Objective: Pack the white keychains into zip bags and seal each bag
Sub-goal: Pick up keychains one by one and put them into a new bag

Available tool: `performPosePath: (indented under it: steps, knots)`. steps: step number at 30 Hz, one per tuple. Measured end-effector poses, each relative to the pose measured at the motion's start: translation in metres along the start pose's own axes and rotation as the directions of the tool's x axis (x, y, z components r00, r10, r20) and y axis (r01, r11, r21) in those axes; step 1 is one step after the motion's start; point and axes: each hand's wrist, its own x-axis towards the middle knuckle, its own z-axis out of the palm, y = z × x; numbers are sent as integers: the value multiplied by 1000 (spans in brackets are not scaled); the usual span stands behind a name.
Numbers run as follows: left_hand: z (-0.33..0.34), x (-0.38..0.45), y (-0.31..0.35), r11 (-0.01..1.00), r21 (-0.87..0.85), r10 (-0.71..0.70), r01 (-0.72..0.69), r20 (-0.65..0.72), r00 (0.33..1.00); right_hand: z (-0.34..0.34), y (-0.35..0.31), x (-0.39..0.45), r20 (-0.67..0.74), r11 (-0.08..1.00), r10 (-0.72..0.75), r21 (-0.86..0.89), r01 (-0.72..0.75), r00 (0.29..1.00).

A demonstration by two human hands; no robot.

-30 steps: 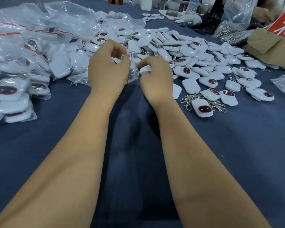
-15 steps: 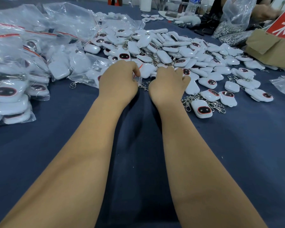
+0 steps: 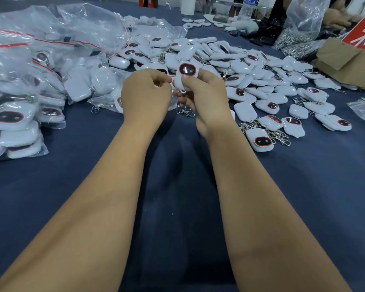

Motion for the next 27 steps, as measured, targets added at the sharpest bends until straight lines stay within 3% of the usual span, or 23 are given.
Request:
performPosePath:
  steps: [6,10,16,27]
  knots:
    - [5,1,2,957,-224,-156,184,140,978,0,3,-1,40,994,88,-63,-86,995]
    - [3,0,2,918,-317,-185,240,193,964,1,2,-2,26,989,105,-106,-102,994]
    - [1,4,7,792,-475,-311,384,227,923,6,-3,-5,73,970,206,115,-213,976]
    - [2,4,3,818,-430,-287,382,270,919,3,2,-6,75,991,121,-61,-117,990]
